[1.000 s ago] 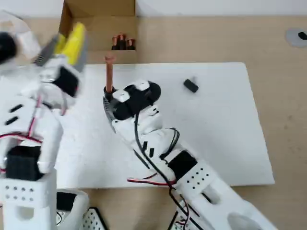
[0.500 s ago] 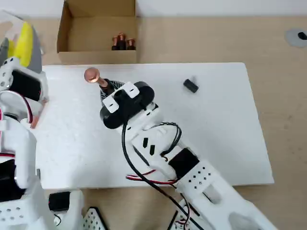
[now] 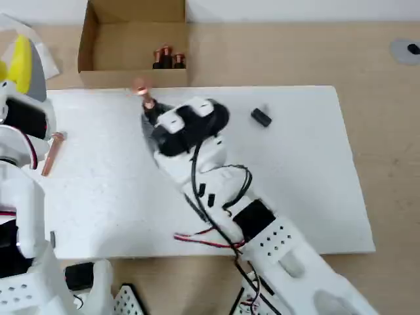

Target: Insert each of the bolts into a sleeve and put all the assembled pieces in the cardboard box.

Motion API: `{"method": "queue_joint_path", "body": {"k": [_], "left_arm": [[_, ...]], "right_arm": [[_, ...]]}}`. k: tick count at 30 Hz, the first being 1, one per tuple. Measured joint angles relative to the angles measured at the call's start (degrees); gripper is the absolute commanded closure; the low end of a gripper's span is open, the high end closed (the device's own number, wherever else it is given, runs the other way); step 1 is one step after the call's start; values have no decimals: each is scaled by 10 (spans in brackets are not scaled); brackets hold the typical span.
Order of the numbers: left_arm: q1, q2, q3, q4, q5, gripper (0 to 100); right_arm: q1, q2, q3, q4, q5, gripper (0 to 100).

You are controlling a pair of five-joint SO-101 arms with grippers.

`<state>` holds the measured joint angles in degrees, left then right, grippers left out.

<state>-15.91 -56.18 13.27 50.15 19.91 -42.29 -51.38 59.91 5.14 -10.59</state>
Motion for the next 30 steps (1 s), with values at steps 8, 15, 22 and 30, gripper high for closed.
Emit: {"method": "queue_joint_path", "body": {"k": [8,15,22,30], "left_arm": [[0,0,2,0,0,826],[0,0,4,0,0,826],[0,0,5,0,0,826],[0,1,52,0,-67,826]], "right_arm": [[10,33,-27,0,-37,989],[10,62,-55,0,-22,989],[10,68,-69,0,-22,989],[52,278,-272,65,-22,989]]}}
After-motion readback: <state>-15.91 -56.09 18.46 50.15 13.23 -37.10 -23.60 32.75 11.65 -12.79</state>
